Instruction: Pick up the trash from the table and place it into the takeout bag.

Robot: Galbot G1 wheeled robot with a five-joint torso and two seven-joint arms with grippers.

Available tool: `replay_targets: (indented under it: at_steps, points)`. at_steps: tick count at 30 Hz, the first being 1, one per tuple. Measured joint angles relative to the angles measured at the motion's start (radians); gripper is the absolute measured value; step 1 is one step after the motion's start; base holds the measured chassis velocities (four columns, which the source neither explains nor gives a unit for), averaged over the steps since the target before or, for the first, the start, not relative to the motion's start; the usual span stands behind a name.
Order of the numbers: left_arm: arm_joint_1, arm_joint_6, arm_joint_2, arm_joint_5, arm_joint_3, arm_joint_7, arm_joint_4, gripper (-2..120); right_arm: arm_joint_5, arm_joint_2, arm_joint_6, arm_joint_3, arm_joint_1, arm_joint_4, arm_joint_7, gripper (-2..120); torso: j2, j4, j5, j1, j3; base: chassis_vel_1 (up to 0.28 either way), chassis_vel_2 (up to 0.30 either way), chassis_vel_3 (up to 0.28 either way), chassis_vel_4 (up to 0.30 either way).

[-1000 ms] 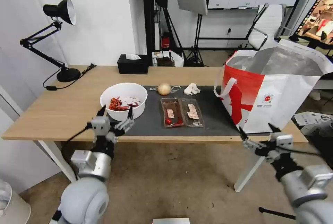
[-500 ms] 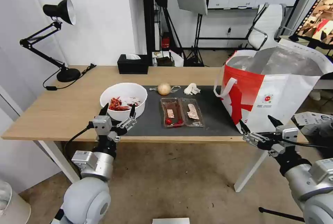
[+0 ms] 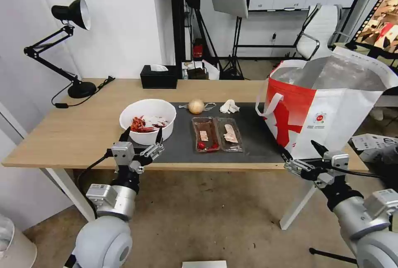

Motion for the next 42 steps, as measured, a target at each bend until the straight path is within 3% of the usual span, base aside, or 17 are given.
replay_targets:
  at_steps: [4, 9, 14, 17, 20, 23, 26, 27, 29, 34, 42]
  points:
    - [0.000, 0.000, 0.004, -0.001, -0.002, 0.001, 0.000, 100, 0.097, -0.038, -0.014, -0.022, 0.031, -0.010, 0.030, 100, 0.000, 0.0000, 0.0001, 0.000, 0.000, 0.000, 0.000, 0.000, 0.000]
    - [0.002, 0.000, 0.011, -0.005, -0.009, 0.002, 0.000, 100, 0.405, -0.125, -0.046, -0.114, 0.145, -0.035, 0.163, 100, 0.000, 0.0001, 0.0000, 0.000, 0.000, 0.000, 0.000, 0.000, 0.000]
    - [0.008, 0.000, 0.012, -0.010, -0.016, 0.002, 0.000, 100, 0.559, -0.175, -0.047, -0.196, 0.267, -0.078, 0.245, 100, 0.000, 0.0001, -0.0001, 0.000, 0.000, 0.000, 0.000, 0.000, 0.000]
    - [0.015, 0.000, 0.012, -0.011, -0.022, 0.002, -0.002, 100, 0.630, -0.203, -0.047, -0.274, 0.362, -0.118, 0.289, 100, 0.000, 0.0001, 0.0000, 0.000, 0.000, 0.000, 0.000, 0.000, 0.000]
    - [0.023, -0.001, 0.014, -0.011, -0.029, 0.002, -0.002, 100, 0.721, -0.213, -0.041, -0.423, 0.531, -0.190, 0.376, 100, 0.000, 0.0001, -0.0001, 0.000, 0.000, 0.000, 0.000, 0.000, 0.000]
    - [0.029, -0.001, 0.014, -0.011, -0.035, 0.002, -0.003, 100, 0.748, -0.195, -0.028, -0.537, 0.668, -0.263, 0.435, 100, 0.000, 0.0004, -0.0001, 0.000, 0.000, 0.000, 0.000, 0.000, 0.000]
    - [0.029, -0.001, 0.014, -0.011, -0.035, 0.002, -0.003, 100, 0.748, -0.195, -0.028, -0.537, 0.668, -0.263, 0.435, 100, 0.000, 0.0004, -0.0001, 0.000, 0.000, 0.000, 0.000, 0.000, 0.000]
    - [0.043, -0.002, 0.013, -0.012, -0.049, 0.002, -0.004, 100, 0.769, -0.150, -0.026, -0.671, 0.813, -0.356, 0.533, 100, 0.000, 0.0003, -0.0002, 0.000, 0.000, 0.000, 0.000, 0.000, 0.000]
    - [0.048, -0.003, 0.013, -0.012, -0.055, 0.002, -0.004, 100, 0.811, -0.129, -0.031, -0.699, 0.839, -0.369, 0.591, 100, 0.000, 0.0002, -0.0003, 0.000, 0.000, 0.000, 0.000, 0.000, 0.000]
    - [0.063, -0.006, 0.013, -0.012, -0.076, 0.001, -0.005, 100, 1.029, -0.019, -0.039, -0.713, 0.887, -0.383, 0.814, 100, 0.000, 0.0001, -0.0002, 0.000, 0.000, 0.000, 0.000, 0.000, 0.000]
    - [0.081, -0.012, 0.009, -0.012, -0.094, 0.001, -0.004, 100, 1.079, 0.099, -0.002, -0.725, 0.890, -0.386, 0.951, 100, 0.000, 0.0002, -0.0002, 0.000, 0.000, 0.000, 0.000, 0.000, 0.000]
